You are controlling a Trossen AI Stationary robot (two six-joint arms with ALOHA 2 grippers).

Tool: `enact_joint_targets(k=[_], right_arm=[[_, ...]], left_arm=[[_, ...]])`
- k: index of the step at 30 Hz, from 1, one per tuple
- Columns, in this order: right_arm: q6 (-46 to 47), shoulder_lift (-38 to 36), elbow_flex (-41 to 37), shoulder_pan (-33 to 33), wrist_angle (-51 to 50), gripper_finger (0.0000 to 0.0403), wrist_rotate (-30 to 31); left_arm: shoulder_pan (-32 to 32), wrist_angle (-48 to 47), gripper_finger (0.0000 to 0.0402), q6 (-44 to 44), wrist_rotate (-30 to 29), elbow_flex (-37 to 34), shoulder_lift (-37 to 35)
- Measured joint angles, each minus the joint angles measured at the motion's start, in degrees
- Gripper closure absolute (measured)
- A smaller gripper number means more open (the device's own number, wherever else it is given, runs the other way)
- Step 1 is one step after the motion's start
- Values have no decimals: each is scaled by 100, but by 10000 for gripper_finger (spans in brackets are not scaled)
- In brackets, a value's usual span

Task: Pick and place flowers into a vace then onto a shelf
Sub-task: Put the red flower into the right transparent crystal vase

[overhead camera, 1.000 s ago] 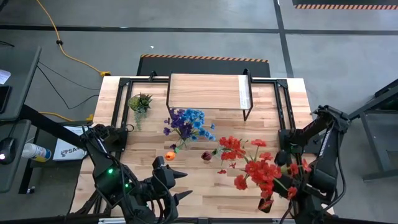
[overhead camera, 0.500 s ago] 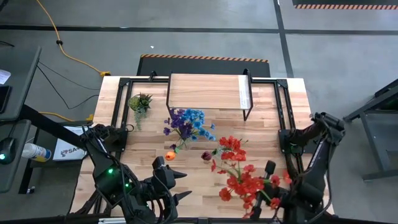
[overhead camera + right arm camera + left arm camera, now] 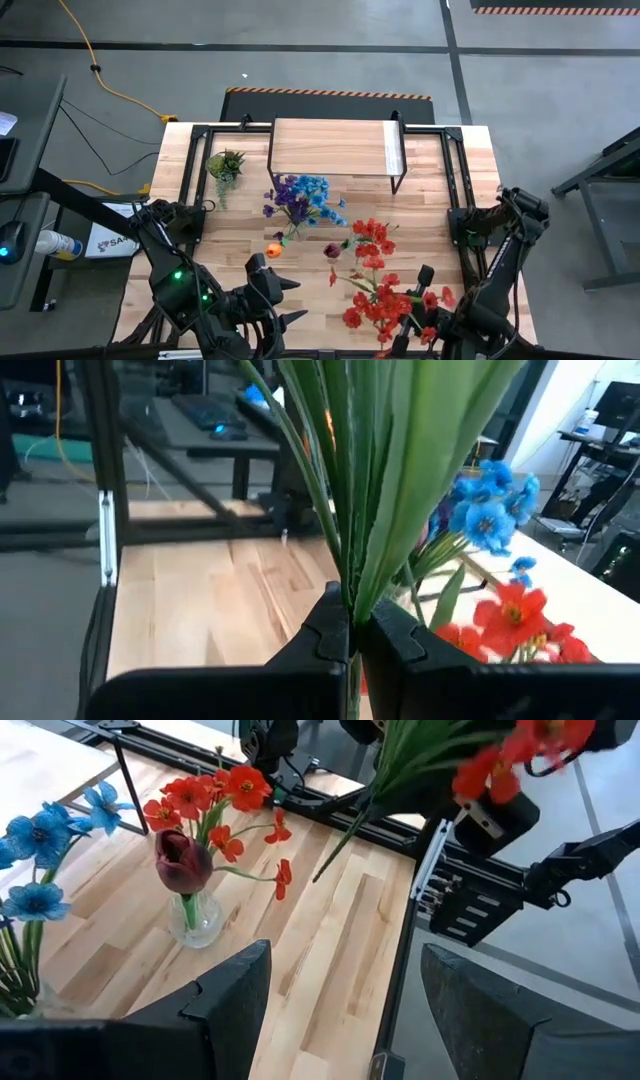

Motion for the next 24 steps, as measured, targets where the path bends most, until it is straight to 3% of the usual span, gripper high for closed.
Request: enact_joint_targets(k=[6, 24], right_arm=[[-454, -152, 0, -44, 274, 403, 296], [-139, -31, 0, -578, -148, 403, -309]], left_arm=[[0, -6, 110, 0, 100, 0, 2], [0, -111, 110, 24, 82, 0, 2]])
